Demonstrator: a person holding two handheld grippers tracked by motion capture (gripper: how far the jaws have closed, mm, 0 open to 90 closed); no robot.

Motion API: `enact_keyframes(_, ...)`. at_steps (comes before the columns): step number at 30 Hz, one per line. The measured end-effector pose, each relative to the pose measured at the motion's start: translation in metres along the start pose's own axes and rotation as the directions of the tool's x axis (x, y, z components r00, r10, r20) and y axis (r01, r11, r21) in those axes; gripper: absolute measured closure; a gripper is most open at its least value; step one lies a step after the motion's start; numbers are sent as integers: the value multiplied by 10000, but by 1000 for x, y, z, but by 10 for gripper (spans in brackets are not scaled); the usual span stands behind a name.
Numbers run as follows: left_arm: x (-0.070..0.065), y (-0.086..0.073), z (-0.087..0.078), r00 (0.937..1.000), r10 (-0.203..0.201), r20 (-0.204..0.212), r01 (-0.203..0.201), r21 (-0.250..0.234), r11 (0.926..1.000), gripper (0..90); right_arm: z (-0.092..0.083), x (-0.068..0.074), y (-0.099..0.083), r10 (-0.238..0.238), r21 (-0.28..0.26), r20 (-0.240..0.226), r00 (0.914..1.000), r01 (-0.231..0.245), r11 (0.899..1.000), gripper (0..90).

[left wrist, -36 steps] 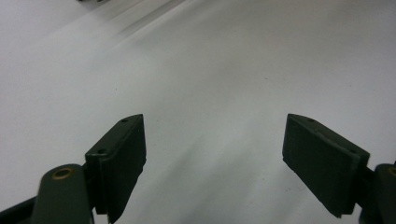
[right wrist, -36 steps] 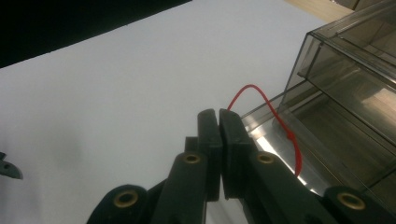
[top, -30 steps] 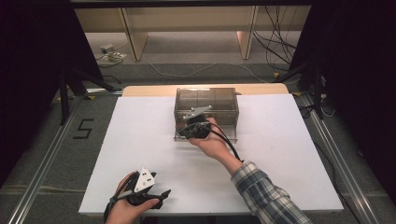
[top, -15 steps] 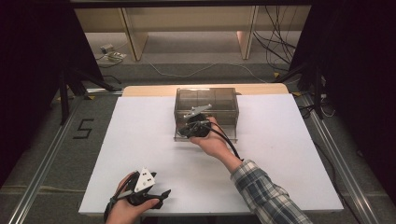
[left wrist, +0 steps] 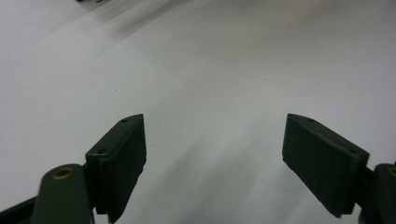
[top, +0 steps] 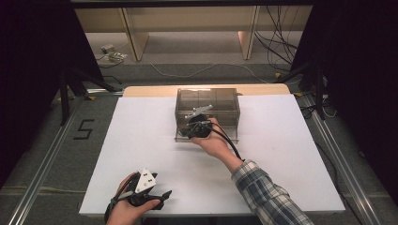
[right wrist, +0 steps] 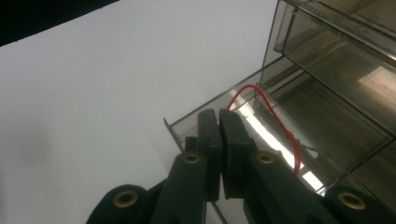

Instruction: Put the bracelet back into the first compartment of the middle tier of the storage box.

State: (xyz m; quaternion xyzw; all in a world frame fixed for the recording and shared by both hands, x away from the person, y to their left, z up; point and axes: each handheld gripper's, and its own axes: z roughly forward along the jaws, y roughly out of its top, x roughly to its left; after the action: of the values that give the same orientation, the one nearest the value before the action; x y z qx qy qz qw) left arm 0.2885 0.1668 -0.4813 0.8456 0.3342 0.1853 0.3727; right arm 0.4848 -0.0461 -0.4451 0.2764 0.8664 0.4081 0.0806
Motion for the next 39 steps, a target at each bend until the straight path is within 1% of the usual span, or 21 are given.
enact_keyframes(18,0,0,0,10000,9,16,-9,-13,10000,216,4,-4,-2,119,177,58,9999,-120,9998,883)
enact_keyframes(30,0,0,0,10000,35,22,-35,-11,10000,216,6,-6,-3,273,175,171,9995,-276,9995,882)
enact_keyframes(39,0,0,0,10000,39,35,-39,-18,10000,217,8,-8,-4,287,208,213,9994,-291,9994,880)
